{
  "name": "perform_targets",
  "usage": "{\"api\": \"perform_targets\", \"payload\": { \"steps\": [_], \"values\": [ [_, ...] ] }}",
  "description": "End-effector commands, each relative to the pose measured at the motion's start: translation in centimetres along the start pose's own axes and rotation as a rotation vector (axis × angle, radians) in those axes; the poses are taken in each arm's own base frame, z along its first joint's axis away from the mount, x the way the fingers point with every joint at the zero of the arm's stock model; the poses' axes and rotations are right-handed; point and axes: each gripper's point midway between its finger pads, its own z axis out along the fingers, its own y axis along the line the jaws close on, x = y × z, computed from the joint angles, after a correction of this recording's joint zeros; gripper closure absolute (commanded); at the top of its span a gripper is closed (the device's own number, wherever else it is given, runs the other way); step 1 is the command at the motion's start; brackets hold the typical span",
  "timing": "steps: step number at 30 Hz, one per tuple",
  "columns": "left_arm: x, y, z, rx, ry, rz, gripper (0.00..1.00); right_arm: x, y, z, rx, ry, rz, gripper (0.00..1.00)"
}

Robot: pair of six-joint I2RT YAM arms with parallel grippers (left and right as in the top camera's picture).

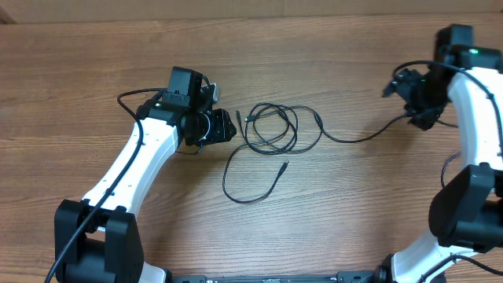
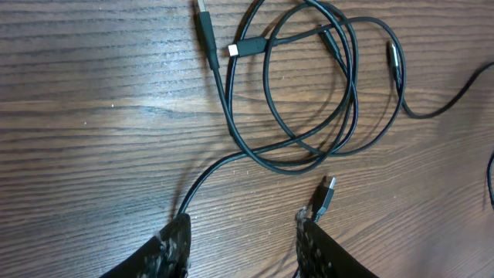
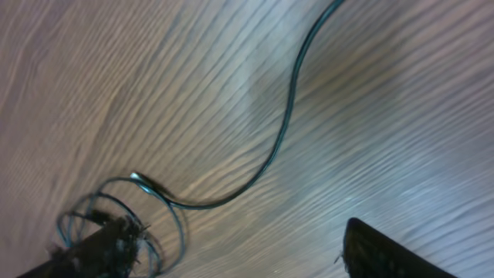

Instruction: Untangle cables

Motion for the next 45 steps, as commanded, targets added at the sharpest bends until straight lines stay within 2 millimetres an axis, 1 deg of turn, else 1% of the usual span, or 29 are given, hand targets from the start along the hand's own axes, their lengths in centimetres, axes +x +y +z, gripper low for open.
{"api": "perform_targets", "payload": {
  "steps": [1,2,5,6,10,13,15,16,17,18,20,21,27,32,35,40,45],
  "values": [
    [-0.3,-0.1,0.1,0.002,-0.004,0.025,0.56,1.7,1.1,1.4,0.03,0.0,0.045,0.07],
    [-0.3,-0.1,0.1,0.002,-0.004,0.025,0.56,2.2,1.5,2.0,0.03,0.005,0.057,0.05],
    [-0.2,-0.1,0.1,0.0,0.001,0.023,0.56,3.7,2.5,3.8,0.028,0.015,0.071,0.03],
    [-0.1,-0.1,0.1,0.0,0.003,0.023,0.56,4.2,2.8,4.4,0.024,0.016,0.082,0.01],
    [-0.1,0.0,0.1,-0.001,0.005,0.021,0.56,6.1,3.6,6.5,0.024,0.03,0.132,0.0],
    [-0.1,0.0,0.1,-0.001,0.005,0.021,0.56,7.5,3.5,7.7,0.046,0.042,0.213,0.0],
    [0.0,0.0,0.1,-0.002,0.006,0.021,0.56,8.3,3.0,8.4,0.074,0.041,0.284,0.0],
    [0.0,0.0,0.1,-0.002,0.006,0.021,0.56,8.5,2.6,8.6,0.094,0.032,0.32,0.0],
    [0.0,0.0,0.1,-0.001,0.006,0.021,0.57,8.6,1.9,9.0,0.134,0.0,0.37,0.01],
    [0.0,0.0,0.1,-0.002,0.007,0.02,0.56,8.6,1.5,9.2,0.155,-0.021,0.392,0.03],
    [0.1,0.0,0.1,-0.003,0.01,0.019,0.56,8.7,0.6,9.7,0.191,-0.066,0.43,0.13],
    [0.1,0.0,0.1,-0.003,0.012,0.019,0.56,8.8,0.4,10.0,0.197,-0.076,0.444,0.13],
    [0.3,0.1,0.1,-0.006,0.019,0.015,0.57,8.9,0.3,11.5,0.171,-0.092,0.444,0.16],
    [0.5,0.1,0.0,-0.009,0.026,0.012,0.57,9.1,-0.1,12.1,0.17,-0.092,0.445,0.18],
    [0.5,0.1,0.0,-0.009,0.026,0.012,0.57,9.2,-0.2,12.1,0.178,-0.089,0.444,0.25],
    [0.5,0.1,0.0,-0.009,0.026,0.012,0.57,9.9,-1.1,12.2,0.213,-0.072,0.443,0.26],
    [0.5,0.1,0.1,-0.008,0.026,0.012,0.57,11.0,-2.6,13.1,0.249,-0.053,0.443,0.25]
  ]
}}
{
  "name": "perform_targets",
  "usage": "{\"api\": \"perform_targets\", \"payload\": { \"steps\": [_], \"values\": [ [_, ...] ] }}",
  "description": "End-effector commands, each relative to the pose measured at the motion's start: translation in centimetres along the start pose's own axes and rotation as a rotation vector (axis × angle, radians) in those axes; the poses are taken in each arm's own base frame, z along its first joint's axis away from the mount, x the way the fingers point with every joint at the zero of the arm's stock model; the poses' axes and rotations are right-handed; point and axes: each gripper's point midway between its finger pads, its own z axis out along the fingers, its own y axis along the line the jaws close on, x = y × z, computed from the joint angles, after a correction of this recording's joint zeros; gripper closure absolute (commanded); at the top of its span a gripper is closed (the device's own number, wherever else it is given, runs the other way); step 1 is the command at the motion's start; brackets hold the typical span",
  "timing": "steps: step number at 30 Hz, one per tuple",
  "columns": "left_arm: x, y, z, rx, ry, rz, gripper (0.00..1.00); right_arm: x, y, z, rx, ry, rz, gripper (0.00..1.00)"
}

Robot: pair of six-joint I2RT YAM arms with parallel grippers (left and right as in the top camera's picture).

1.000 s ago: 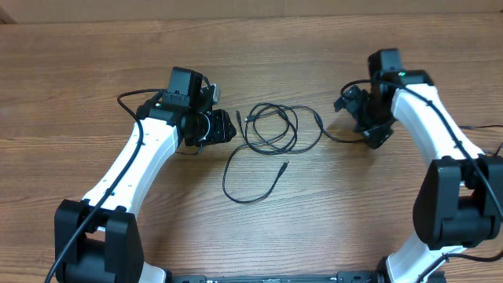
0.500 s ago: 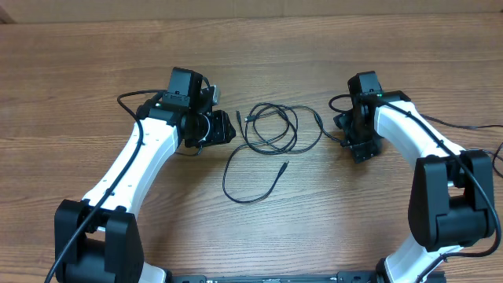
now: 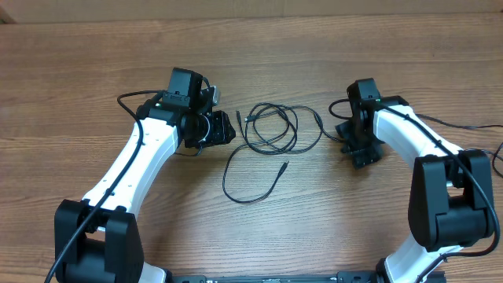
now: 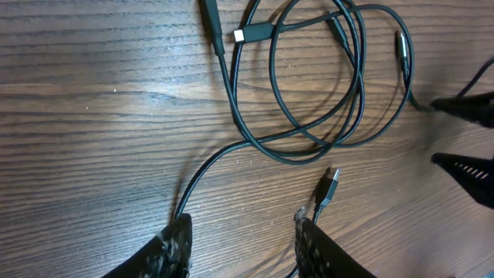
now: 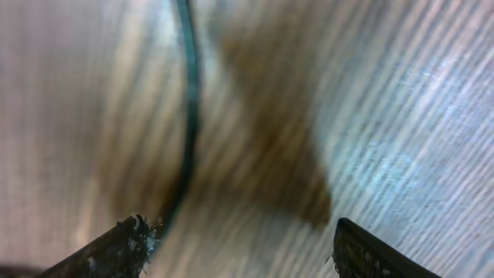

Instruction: Untangle cables

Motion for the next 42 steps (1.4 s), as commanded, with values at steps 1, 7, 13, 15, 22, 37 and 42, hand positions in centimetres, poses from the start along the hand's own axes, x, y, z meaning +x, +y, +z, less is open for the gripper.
{"api": "perform_targets", "payload": {
  "steps": [1,7,13,15,22,37,42],
  "values": [
    [-0.2,-0.1,0.1,0.001,-0.001,0.024,0.57,0.4,-1.6,1.2,0.04,-0.005,0.001,0.25],
    [-0.2,-0.1,0.1,0.001,0.0,0.024,0.57,0.8,-3.2,2.1,0.08,0.006,-0.008,0.25],
    [-0.2,-0.1,0.1,0.001,0.0,0.023,0.57,0.4,-3.9,2.0,0.113,-0.014,-0.018,0.83],
    [-0.2,-0.1,0.1,0.001,0.0,0.023,0.57,0.4,-3.9,2.0,0.112,-0.014,-0.018,0.96],
    [-0.2,-0.1,0.1,0.0,0.001,0.023,0.57,0.4,-3.9,2.0,0.112,-0.019,-0.019,0.96],
    [-0.1,-0.1,0.1,0.0,0.002,0.023,0.57,-16.4,1.6,-14.2,-0.047,-0.311,-0.243,0.96],
    [-0.2,-0.1,0.1,0.0,0.001,0.023,0.57,-20.0,0.9,-18.7,-0.129,-0.323,-0.271,0.96]
  ]
}}
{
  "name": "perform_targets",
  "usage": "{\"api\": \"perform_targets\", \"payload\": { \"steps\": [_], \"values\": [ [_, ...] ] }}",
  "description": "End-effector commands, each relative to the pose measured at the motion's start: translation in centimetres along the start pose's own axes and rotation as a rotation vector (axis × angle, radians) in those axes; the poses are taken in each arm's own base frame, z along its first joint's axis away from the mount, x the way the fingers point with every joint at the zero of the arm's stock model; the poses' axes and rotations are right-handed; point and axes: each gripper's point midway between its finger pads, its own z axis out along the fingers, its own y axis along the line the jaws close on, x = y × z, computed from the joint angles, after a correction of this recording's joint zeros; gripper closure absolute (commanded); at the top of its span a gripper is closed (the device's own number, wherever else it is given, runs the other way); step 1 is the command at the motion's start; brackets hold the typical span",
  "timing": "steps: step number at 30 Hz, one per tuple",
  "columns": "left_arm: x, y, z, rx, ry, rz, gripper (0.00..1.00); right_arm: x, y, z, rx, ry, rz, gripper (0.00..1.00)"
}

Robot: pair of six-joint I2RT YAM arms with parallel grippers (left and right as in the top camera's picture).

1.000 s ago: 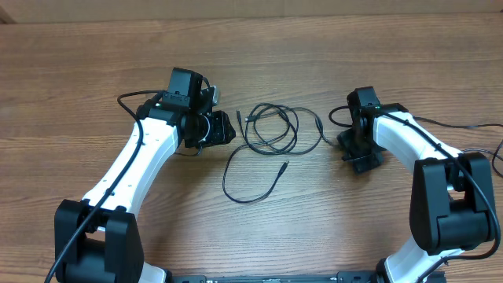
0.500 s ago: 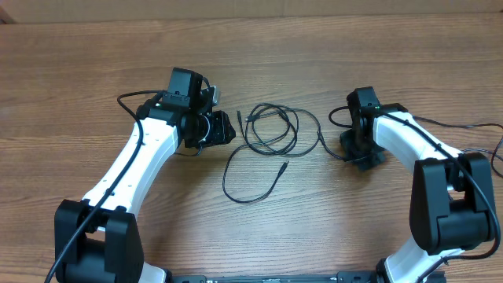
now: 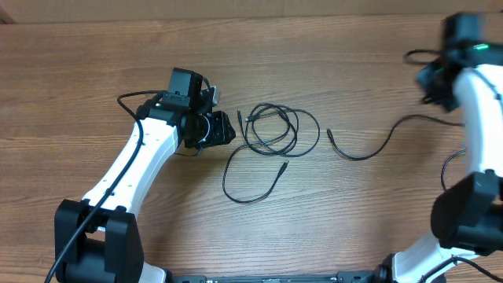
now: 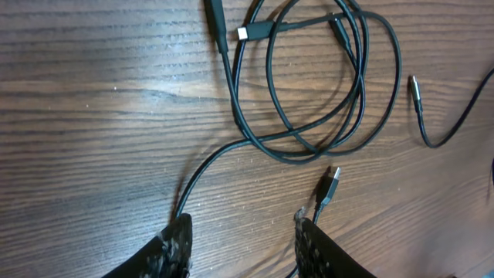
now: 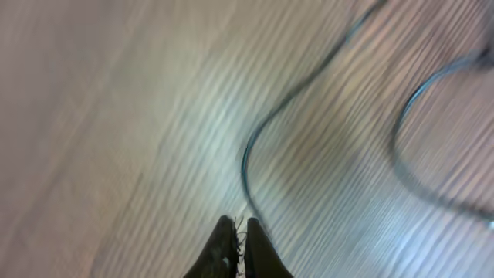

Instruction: Untangle cables

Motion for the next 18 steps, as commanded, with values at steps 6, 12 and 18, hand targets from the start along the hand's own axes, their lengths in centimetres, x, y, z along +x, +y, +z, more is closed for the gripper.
{"api": "perform_targets", "payload": {
  "steps": [6,12,18],
  "values": [
    [-0.3,-0.2,0.1,0.003,-0.006,0.025,0.57,0.6,-0.6,-1.0,-0.112,0.14,-0.156,0.55],
    [-0.3,-0.1,0.1,0.002,-0.004,0.025,0.57,6.3,-0.2,1.1,-0.103,0.299,-0.221,0.43],
    [-0.3,-0.1,0.1,0.003,-0.005,0.025,0.57,13.8,0.6,3.3,-0.04,0.431,-0.177,0.34]
  ]
}}
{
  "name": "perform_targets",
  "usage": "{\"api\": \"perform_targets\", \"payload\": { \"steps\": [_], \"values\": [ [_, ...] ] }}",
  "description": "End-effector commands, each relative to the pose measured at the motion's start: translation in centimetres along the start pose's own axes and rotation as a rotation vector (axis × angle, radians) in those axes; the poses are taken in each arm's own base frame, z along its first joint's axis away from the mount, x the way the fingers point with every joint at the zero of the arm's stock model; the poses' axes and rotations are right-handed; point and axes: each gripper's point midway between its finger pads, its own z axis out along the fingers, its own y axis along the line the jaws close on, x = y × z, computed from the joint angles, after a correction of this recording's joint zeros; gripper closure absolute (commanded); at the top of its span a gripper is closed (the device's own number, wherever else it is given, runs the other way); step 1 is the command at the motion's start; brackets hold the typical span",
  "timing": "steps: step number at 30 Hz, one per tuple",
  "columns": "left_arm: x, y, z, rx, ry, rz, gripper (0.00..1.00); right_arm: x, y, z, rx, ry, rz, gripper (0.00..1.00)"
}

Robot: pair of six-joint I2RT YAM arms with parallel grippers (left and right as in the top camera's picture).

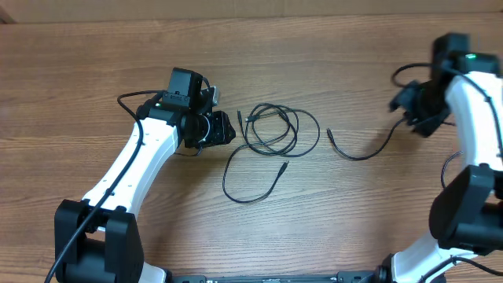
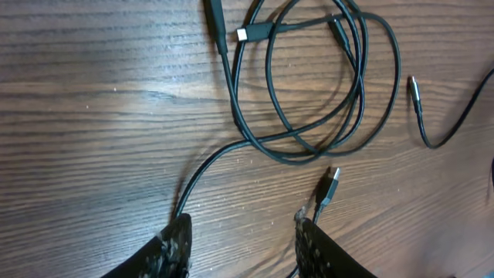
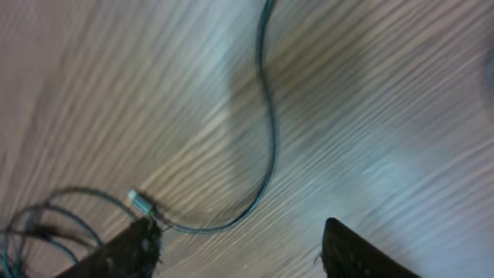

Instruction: Untangle cables

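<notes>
A loose coil of black cables (image 1: 271,130) lies mid-table, with a USB plug (image 2: 329,184) at the end of one strand. My left gripper (image 1: 226,128) rests just left of the coil, open, and a strand runs down to its left finger (image 2: 176,241). A separate black cable (image 1: 363,154) lies right of the coil, with its plug end (image 1: 329,134) clear of the loops. My right gripper (image 1: 401,104) hovers open above that cable's far part. The same cable (image 3: 270,131) curves between the right fingers in the right wrist view, where the gripper (image 3: 247,251) holds nothing.
The wooden table (image 1: 94,63) carries both arms. The robot's own black leads trail near the left arm (image 1: 130,98) and at the right edge (image 1: 448,169). Both cable groups lie between the arms.
My right gripper was shut at the far right back with the cable at its fingertips. It is now open, lower and further left. The separated cable lies where it was. The left arm is unmoved.
At first the right cable's plug lay against the coil and my right gripper was open far right. It then stood open beside the coil over that cable. Later it was shut at the far right with the plug clear of the coil. It now hangs open.
</notes>
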Motion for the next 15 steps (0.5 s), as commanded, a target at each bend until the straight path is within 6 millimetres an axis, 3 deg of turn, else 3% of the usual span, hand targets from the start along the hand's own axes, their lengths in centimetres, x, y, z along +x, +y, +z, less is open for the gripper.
{"api": "perform_targets", "payload": {
  "steps": [1,4,7,9,11,15],
  "values": [
    [-0.3,-0.1,0.1,0.002,-0.003,0.025,0.57,3.7,1.7,2.8,0.009,0.072,0.075,0.34],
    [-0.2,-0.1,0.1,0.002,-0.002,0.024,0.57,6.0,2.9,5.2,0.021,0.085,0.111,0.34],
    [-0.2,-0.1,0.1,0.001,0.0,0.023,0.57,7.7,4.4,6.9,0.003,0.071,0.024,0.34],
    [-0.2,-0.1,0.1,0.0,0.001,0.023,0.57,8.2,6.3,7.5,-0.042,0.037,-0.215,0.35],
    [-0.2,-0.1,0.1,0.001,0.001,0.023,0.57,8.7,7.9,7.7,-0.077,-0.001,-0.528,0.26],
    [-0.2,-0.1,0.1,0.001,0.001,0.023,0.57,10.0,8.4,7.7,-0.051,-0.013,-0.953,0.17]
  ]
}}
